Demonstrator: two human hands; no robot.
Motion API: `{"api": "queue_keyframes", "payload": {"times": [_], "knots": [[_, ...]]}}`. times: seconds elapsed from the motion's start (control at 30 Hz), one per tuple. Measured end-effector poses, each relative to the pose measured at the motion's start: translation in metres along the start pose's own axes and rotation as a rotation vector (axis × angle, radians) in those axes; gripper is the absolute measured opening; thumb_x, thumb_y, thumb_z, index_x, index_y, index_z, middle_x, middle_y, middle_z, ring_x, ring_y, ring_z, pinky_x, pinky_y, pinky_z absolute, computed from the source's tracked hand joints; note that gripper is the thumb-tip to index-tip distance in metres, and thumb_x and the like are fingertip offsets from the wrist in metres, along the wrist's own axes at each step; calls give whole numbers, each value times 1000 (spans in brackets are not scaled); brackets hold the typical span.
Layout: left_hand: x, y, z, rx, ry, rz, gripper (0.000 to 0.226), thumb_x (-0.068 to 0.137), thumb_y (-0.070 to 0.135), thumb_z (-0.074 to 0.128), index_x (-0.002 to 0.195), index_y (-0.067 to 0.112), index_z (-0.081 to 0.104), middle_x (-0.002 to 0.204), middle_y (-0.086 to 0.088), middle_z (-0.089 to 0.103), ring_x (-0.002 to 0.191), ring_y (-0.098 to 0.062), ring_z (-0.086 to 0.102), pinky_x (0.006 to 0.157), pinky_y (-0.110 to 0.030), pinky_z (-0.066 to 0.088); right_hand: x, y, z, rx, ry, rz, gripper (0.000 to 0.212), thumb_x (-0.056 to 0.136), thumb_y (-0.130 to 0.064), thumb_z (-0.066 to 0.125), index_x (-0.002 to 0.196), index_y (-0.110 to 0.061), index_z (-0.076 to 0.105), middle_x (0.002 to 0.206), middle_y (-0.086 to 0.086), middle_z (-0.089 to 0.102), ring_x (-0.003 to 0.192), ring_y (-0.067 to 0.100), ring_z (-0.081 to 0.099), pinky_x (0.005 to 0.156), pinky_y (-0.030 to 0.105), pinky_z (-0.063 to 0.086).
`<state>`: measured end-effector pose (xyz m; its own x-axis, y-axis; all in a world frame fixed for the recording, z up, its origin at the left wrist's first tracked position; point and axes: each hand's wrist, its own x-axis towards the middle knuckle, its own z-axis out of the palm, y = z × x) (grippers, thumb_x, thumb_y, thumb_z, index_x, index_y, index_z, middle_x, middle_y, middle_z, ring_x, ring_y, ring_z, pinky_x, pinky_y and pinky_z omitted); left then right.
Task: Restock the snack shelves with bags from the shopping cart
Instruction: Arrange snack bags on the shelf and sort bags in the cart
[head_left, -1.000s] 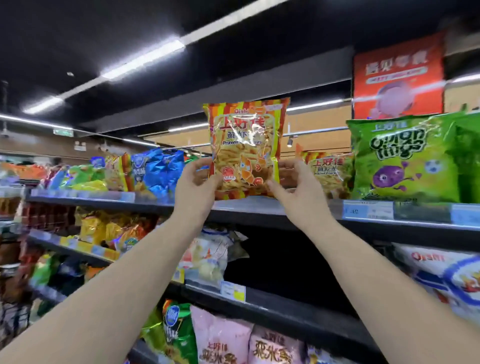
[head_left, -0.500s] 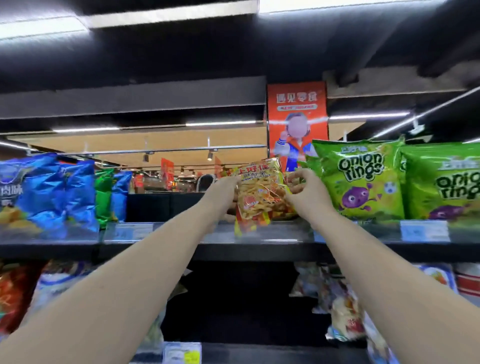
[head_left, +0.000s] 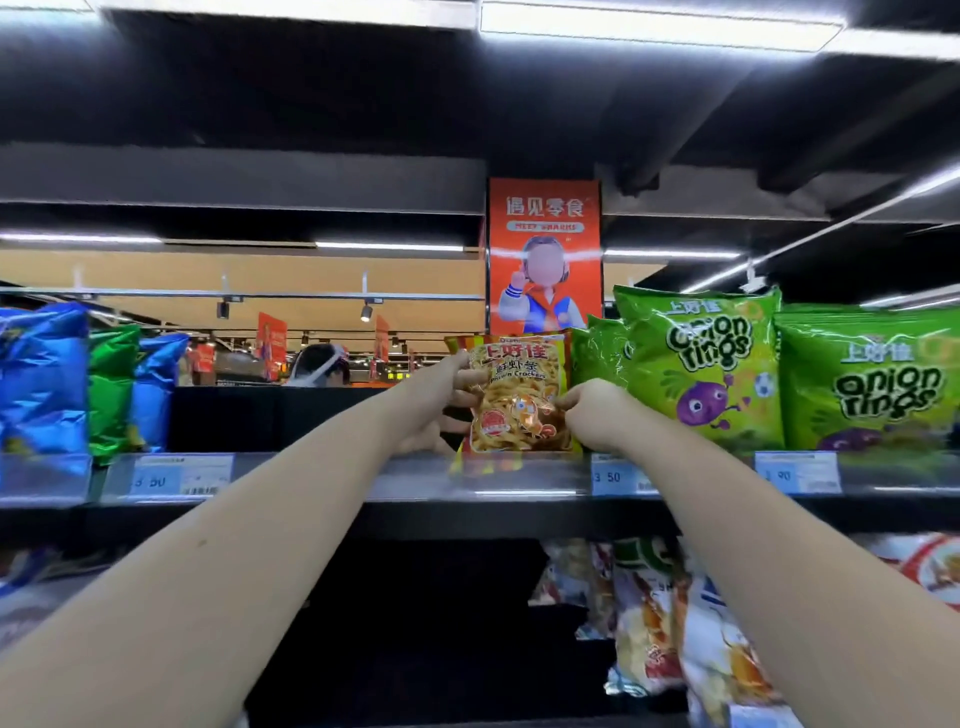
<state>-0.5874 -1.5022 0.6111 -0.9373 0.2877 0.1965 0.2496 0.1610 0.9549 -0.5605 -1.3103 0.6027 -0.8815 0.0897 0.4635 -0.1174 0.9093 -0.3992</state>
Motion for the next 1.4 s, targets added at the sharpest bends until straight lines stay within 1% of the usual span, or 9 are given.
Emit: {"api": "queue_keyframes", "payload": {"times": [0.13,0.23,0.37,0.43,0.57,0.73,0.87,1.0,1.4], "knots": [[1,-2,0,62,-6,8,59,102,58,22,146,26,44,156,-13,32,139,-41,34,105,-64,31,2,0,8,-21,-5,-12,32,96,-11,45,123,-3,62,122,17,62,87,22,52,75,31,47],[-5,-1,3,199,67,61,55,102,57,21,140,29,50,144,-8,45,130,-36,43,104,-58,38,-4,-1,10,-5,132,-43,32,94,-17,52,123,-5,60,116,13,62,86,22,56,68,25,43],[-14,-1,5,629,299,401,33,100,35,49,128,21,57,121,-3,58,92,-12,55,72,-27,44,-18,-7,9,-1,333,-201,34,90,-19,59,122,-11,60,123,7,54,105,22,54,86,29,43],[-18,-3,5,755,369,520,28,92,27,58,119,23,61,111,-1,60,90,-14,56,73,-29,47,-28,-13,6,-6,378,-268,29,89,-20,60,117,-14,62,119,5,56,104,22,55,87,34,47],[-42,-6,19,960,468,642,25,88,30,58,113,26,63,111,-1,59,105,-22,54,89,-43,49,-60,-17,4,-149,492,-380,22,89,-24,61,109,-16,62,107,0,58,99,22,53,73,33,47],[-80,-31,57,1210,584,793,29,86,34,52,111,24,61,111,0,60,101,-26,54,79,-37,41,-113,3,12,-387,594,-416,16,80,-13,65,96,-9,63,93,8,63,89,32,55,67,40,48],[-107,-62,102,1200,471,802,28,83,31,55,109,23,61,109,-2,59,104,-30,52,83,-39,35,-157,37,20,-493,575,-310,23,61,-6,73,82,-7,64,77,12,63,73,35,59,56,38,47],[-130,-102,157,1226,306,752,32,88,35,52,118,26,57,117,-1,54,111,-29,48,88,-40,34,-216,81,27,-572,484,-191,33,54,-10,81,83,-7,65,76,14,63,71,36,60,56,40,50],[-232,-184,395,1067,-237,850,31,87,34,53,117,24,56,120,-2,55,118,-28,46,97,-43,33,-442,250,25,-834,150,395,26,62,-16,76,82,-15,60,77,7,59,73,32,58,53,34,38]]}}
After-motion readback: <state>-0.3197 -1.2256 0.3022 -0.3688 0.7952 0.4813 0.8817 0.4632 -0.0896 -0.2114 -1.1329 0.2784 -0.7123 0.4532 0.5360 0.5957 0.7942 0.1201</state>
